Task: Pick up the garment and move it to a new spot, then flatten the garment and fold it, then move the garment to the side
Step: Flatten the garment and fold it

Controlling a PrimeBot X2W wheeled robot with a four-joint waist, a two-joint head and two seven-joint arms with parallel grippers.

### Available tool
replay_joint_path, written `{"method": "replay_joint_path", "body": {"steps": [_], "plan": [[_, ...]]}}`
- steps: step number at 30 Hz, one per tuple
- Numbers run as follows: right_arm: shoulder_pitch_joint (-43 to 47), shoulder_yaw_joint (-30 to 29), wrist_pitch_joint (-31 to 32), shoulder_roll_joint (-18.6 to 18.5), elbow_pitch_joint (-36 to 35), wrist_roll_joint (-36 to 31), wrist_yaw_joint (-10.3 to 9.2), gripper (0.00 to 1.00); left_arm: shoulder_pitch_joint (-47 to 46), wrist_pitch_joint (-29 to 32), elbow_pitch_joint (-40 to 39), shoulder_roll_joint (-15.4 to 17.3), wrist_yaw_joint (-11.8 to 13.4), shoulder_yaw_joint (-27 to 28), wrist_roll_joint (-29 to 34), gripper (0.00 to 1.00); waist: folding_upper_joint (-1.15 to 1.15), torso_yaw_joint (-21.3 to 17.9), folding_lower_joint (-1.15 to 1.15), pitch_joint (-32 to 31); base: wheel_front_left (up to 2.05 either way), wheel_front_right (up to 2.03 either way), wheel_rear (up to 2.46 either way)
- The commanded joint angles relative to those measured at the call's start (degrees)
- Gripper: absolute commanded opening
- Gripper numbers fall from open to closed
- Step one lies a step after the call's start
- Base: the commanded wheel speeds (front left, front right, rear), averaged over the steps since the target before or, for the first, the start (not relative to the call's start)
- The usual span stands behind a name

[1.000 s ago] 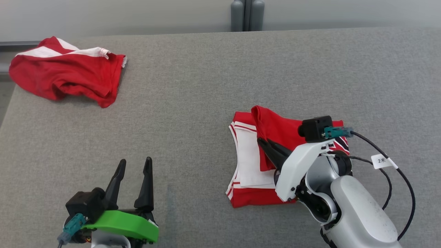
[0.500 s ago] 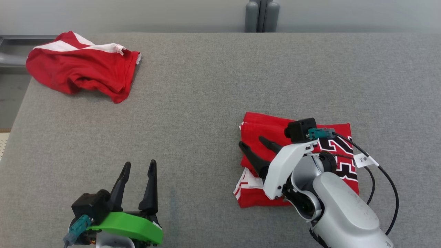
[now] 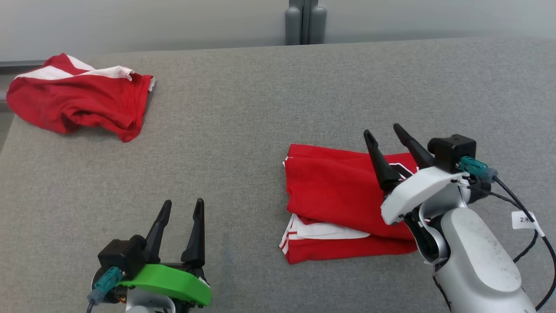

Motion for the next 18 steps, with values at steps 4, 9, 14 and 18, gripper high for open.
{"method": "replay_joint_path", "body": {"steps": [4,9,14,18], "plan": [[3.2,-3.1,-1.5,0.3,-2.5,-4.2,0.00,1.00,-1.3,-0.5,0.6,-0.4,0.1,-0.1,0.7,1.00,0.00,-1.8,0.00,0.1,0.00,0.00,0.00],[6.7,-6.3,-3.8,1.1,-4.5,-8.5,0.00,1.00,-1.2,-1.0,1.3,-0.7,0.1,0.1,0.9,1.00,0.00,-2.8,0.00,-0.4,0.00,0.00,0.00],[10.5,-8.6,-6.7,2.3,-5.1,-10.9,0.00,1.00,0.3,-1.8,2.3,-1.0,0.2,1.3,1.1,1.00,0.00,-3.6,0.00,-1.8,0.00,0.00,0.00],[12.8,-9.9,-8.5,2.8,-4.9,-11.4,0.00,1.00,1.5,-2.1,3.1,-1.3,0.0,2.7,1.5,1.00,0.00,-4.0,0.00,-3.0,0.00,0.00,0.00]]}}
